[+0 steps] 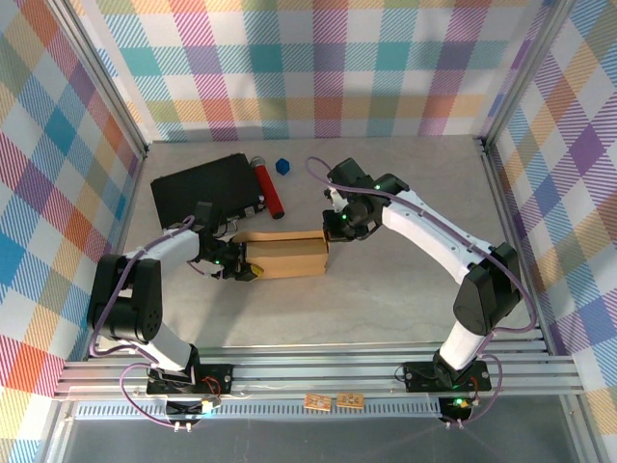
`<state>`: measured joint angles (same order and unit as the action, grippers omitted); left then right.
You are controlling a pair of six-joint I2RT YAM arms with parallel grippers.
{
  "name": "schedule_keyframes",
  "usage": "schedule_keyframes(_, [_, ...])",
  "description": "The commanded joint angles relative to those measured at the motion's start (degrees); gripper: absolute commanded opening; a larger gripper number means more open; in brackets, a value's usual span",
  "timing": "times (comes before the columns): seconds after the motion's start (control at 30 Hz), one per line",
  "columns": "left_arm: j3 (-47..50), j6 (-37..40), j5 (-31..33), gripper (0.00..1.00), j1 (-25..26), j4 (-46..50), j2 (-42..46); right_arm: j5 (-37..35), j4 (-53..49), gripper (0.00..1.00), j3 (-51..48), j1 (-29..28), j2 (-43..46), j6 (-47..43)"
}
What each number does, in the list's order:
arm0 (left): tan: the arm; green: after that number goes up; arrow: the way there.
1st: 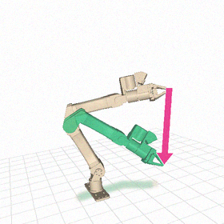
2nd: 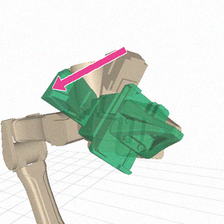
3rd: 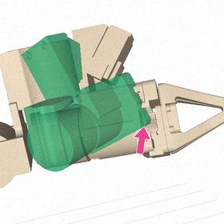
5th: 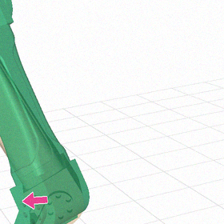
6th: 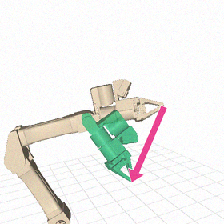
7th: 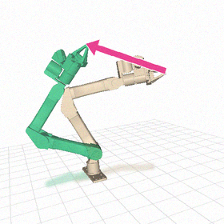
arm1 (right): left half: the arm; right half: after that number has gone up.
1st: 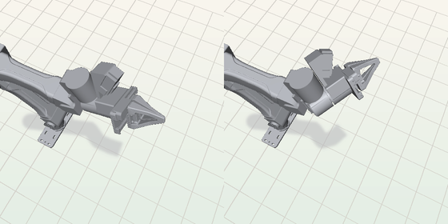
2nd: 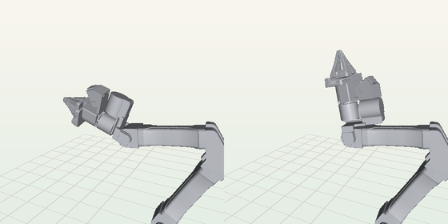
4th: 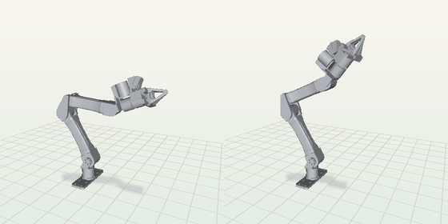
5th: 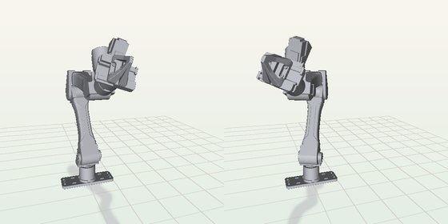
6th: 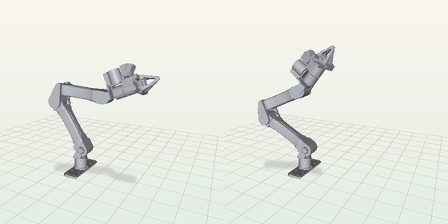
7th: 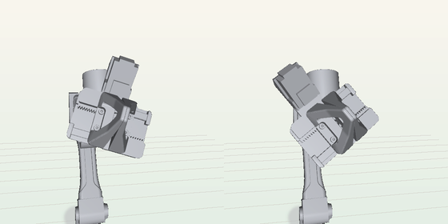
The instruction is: Fold the paper box
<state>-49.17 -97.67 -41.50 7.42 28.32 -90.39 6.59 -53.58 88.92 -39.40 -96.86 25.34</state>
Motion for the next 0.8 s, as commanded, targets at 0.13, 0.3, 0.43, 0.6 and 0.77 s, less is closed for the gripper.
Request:
schedule_keyframes(0.13, [1.79, -1.81, 0.54, 0.41, -0.49, -1.57, -0.84, -1.6, 5.12, 0.0, -4.48, -2.35, -0.28, 3.97])
schedule_keyframes(0.3, [2.06, -2.0, -0.02, 0.47, -0.76, -3.06, -1.43, -3.47, 6.17, 0.0, -4.7, -2.66, -1.27, 3.45])
schedule_keyframes(0.43, [2.15, -1.96, -0.23, 0.48, -1.18, -3.62, -1.8, -4.42, 5.88, 0.0, -4.48, -3.21, -2.11, 2.51])
schedule_keyframes(0.6, [2.41, -3.04, 0.69, 0.34, -1.79, -3.55, -1.81, -6.24, 5.32, 0.0, -4.99, -4.34, -1.25, 2.01])
schedule_keyframes(0.77, [2.84, -5.41, 1.59, 0.27, -1.8, -5.02, -1.68, -10.22, 5.65, 0.0, -6.91, -6.67, 0.64, 1.76])
